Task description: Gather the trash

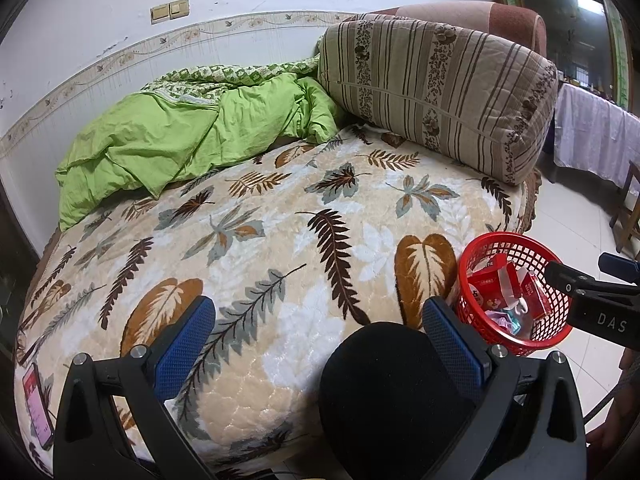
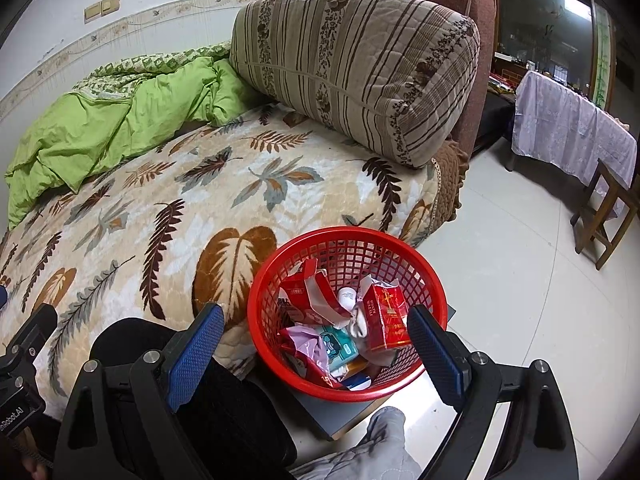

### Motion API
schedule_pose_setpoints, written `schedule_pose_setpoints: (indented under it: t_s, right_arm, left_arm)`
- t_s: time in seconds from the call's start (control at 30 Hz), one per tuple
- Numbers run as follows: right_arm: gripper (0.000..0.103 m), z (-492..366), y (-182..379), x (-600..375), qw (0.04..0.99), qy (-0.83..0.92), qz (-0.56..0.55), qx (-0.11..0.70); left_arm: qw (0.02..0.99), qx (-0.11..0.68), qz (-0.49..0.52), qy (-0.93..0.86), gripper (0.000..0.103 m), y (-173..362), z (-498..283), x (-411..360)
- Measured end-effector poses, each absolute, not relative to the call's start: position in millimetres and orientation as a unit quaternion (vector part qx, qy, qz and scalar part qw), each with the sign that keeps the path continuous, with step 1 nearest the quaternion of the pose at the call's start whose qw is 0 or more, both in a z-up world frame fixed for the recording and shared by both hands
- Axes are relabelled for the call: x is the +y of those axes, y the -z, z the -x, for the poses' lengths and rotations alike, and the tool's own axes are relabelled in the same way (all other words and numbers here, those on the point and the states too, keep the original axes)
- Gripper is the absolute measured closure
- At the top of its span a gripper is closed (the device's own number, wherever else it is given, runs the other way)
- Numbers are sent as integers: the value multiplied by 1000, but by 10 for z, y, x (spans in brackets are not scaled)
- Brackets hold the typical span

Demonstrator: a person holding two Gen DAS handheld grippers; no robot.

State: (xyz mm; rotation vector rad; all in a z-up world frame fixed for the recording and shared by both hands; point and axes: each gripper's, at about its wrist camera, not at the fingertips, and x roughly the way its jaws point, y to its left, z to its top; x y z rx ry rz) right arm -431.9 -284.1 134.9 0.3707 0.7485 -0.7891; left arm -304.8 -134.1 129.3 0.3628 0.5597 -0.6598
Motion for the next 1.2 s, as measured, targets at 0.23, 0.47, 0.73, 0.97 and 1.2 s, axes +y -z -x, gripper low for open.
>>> schedule_pose_setpoints:
  t_s: [0.23,0.47,0.73,0.97,1.2]
  right_arm:
    - [9,4313,-1352,-2839,839,374,-175,355]
    - [9,4311,-1352,-2838,839,373,-174,355]
    - [9,4303,-1359,-2832,839,372,-173,356]
    - [9,4285,-1350,-2835,839,371,-174,359]
    - [9,4279,-1344,-2833,839,371,-173,359]
  left_arm:
    - [892,270,-175,318,0,-1293,3045,-1337]
    - [892,270,-174,318,0,-1294,3042,-1333]
    - [891,271,-174,319,0,-1294,3036,-1321]
    - [892,271,-174,319,0,-1294,3031,-1316]
    - [891,271,-173,320,0,-1298,3029,-1307]
